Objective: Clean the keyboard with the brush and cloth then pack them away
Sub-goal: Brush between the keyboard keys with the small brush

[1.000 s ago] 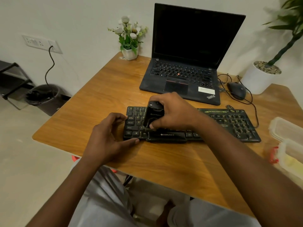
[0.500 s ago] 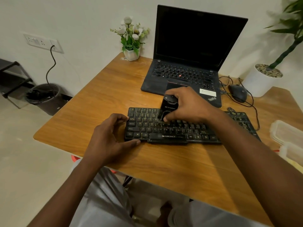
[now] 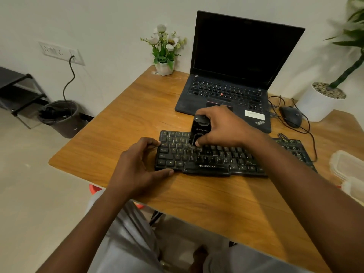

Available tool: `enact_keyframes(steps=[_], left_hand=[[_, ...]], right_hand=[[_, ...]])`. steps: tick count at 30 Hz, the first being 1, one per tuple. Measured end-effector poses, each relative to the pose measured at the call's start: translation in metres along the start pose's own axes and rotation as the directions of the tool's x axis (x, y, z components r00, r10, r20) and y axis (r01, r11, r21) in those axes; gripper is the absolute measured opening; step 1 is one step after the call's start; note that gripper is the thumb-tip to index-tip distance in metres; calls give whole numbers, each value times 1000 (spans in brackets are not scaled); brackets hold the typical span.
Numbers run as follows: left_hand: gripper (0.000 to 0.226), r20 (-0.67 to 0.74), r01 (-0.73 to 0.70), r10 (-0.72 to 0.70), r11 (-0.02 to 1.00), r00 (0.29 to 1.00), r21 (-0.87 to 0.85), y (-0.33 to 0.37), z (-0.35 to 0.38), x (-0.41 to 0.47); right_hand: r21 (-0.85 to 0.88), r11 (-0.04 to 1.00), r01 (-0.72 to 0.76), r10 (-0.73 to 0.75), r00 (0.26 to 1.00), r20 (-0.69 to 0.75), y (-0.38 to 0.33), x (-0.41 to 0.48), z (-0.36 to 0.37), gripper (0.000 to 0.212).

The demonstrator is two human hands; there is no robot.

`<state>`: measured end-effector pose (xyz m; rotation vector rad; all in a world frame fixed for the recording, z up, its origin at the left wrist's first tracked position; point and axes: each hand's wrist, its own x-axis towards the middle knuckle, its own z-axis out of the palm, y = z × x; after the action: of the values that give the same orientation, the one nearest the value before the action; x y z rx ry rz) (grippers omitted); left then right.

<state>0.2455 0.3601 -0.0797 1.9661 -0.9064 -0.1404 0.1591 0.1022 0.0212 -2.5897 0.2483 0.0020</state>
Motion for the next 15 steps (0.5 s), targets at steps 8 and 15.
enact_keyframes(steps=[8,15], left_hand=[[77,-3,-23,23,1000,1000,15,-2,0,0],[78,-3,-27,27,1000,1000,3,-3,-1,0]], right_hand=[[29,999,26,-30,988,151,-5,-3,-2,41],[-26,1000,14,-12,999,42,-4,4,-2,41]])
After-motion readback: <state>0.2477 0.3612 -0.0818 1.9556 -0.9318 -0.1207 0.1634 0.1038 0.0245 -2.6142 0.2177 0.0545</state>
